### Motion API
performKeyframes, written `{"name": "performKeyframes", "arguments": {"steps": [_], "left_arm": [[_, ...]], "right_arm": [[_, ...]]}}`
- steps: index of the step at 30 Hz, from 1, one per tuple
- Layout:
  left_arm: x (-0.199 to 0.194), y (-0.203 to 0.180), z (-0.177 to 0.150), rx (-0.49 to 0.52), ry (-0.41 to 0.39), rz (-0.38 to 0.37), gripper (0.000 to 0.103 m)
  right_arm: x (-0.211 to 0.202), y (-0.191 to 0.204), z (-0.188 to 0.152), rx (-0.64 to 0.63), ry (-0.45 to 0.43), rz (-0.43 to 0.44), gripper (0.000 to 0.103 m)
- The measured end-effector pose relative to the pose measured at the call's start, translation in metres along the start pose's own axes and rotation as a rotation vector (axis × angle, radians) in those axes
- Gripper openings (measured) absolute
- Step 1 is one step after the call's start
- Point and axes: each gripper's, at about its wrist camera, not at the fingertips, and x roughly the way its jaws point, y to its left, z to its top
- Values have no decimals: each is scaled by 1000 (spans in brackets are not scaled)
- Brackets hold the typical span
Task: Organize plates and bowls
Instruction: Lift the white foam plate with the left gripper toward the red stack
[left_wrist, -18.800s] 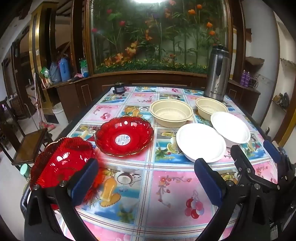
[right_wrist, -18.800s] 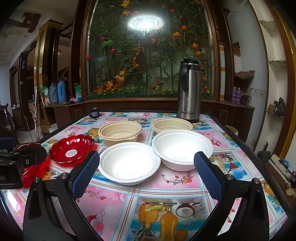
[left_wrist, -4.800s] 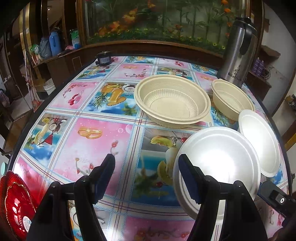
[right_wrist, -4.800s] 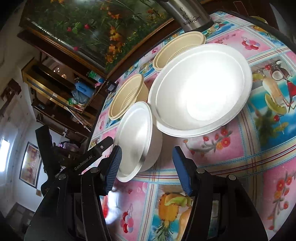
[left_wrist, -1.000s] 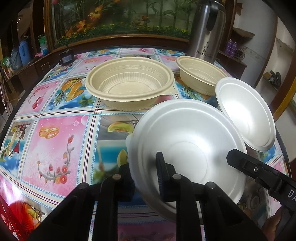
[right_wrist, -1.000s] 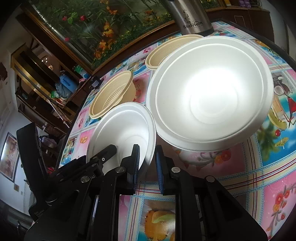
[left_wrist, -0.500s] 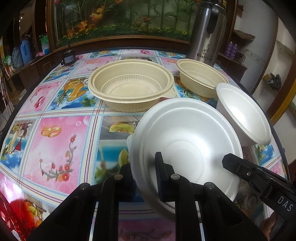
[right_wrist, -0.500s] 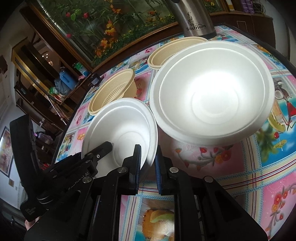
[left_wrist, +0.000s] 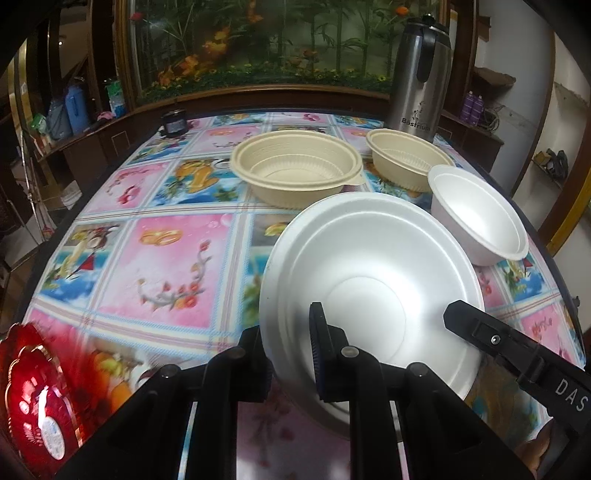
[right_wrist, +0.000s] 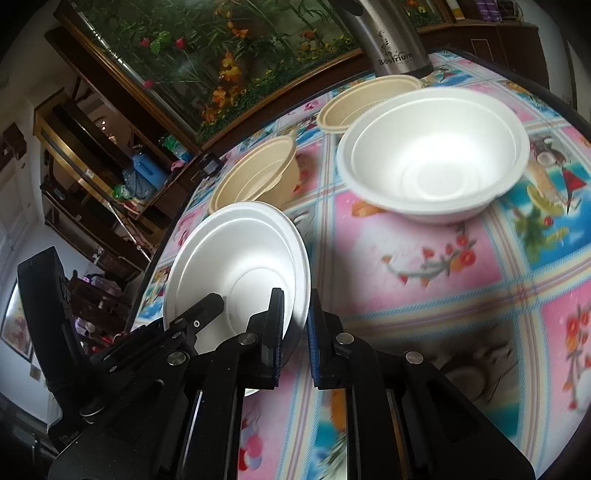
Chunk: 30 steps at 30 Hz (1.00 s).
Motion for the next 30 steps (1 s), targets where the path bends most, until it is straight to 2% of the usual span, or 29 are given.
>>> {"name": "performKeyframes", "arguments": {"steps": [4, 16, 30], "left_arm": [[-18, 19, -11, -22, -14, 24, 16], [-76, 73, -31, -99, -99, 65, 16], [-101, 133, -56, -199, -125, 124, 16]], "right_arm": [[-3, 20, -15, -12, 14, 28, 11], [-21, 91, -40, -154, -4, 89, 11], [-3, 151, -64, -248, 41, 156, 11]]}}
